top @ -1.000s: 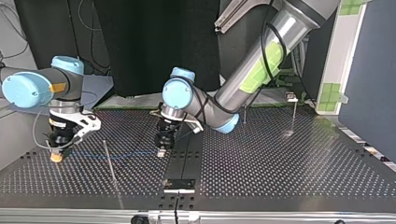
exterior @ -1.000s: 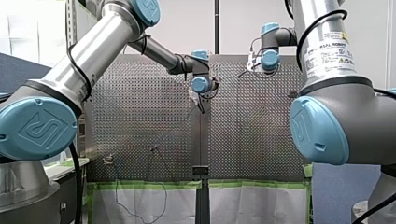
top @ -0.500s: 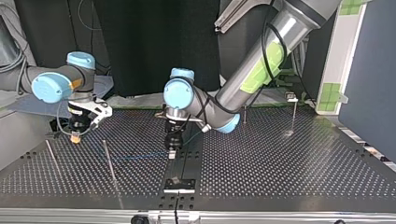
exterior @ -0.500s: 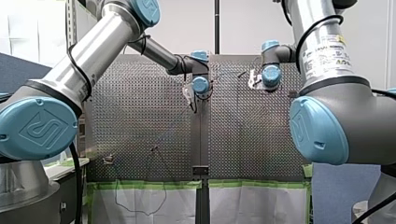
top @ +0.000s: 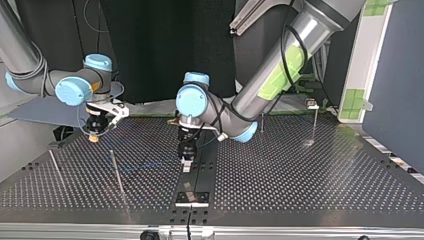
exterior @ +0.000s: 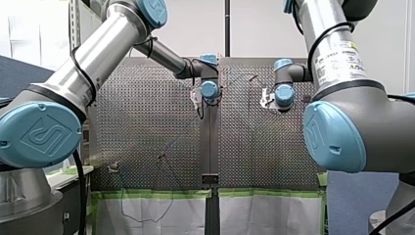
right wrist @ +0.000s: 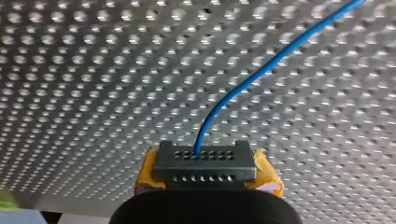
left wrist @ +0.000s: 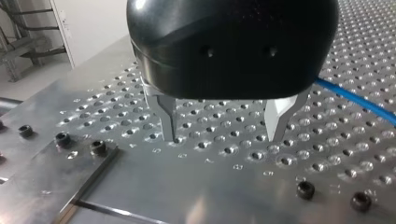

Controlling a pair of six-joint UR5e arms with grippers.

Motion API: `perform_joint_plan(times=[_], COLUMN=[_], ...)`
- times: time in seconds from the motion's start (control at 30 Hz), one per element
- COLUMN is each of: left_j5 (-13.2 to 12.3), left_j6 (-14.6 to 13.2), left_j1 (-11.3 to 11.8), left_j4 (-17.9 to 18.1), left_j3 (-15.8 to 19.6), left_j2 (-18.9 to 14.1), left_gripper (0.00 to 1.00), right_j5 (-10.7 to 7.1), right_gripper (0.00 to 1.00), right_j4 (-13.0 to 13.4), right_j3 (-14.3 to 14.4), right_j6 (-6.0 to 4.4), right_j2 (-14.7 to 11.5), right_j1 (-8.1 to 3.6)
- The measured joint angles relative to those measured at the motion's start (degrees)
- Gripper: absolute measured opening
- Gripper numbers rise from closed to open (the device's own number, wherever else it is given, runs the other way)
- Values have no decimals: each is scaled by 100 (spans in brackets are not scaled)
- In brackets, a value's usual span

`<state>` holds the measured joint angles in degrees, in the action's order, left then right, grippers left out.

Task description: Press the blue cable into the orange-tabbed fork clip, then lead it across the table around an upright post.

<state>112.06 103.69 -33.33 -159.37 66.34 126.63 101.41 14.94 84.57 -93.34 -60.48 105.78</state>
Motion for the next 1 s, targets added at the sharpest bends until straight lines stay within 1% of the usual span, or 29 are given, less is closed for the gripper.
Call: perform_joint_plan(times=[0.03,0.17,0.23,0.4,0.47,0.6,0.7,0.77,0.87,1.0], left_j5=[-51,-252,-339,-425,-440,-463,-501,-542,-594,-621], left_j6=[8,21,25,28,28,28,31,39,55,61], left_j1=[0,0,-1,-2,-1,-1,-1,-5,-13,-16], left_j4=[-14,-58,-93,-207,-260,-297,-303,-305,-306,-306], left_j3=[-5,-44,-74,-114,-106,-81,-64,-58,-47,-28], left_j2=[1,2,4,7,14,34,38,39,39,40], left_gripper=[100,100,100,100,100,100,100,100,100,100], right_j5=[4,16,15,21,18,-5,-13,-13,24,136], right_gripper=[0,0,0,0,0,0,0,0,0,0], right_j4=[6,79,158,309,376,602,780,886,1060,1282], right_j3=[9,88,143,280,354,584,719,756,850,1041], right_j6=[2,6,12,64,63,19,4,2,-41,-127], right_j2=[38,180,247,459,516,650,742,767,856,1047], right_j1=[-2,-17,-38,-127,-161,-229,-253,-260,-269,-283])
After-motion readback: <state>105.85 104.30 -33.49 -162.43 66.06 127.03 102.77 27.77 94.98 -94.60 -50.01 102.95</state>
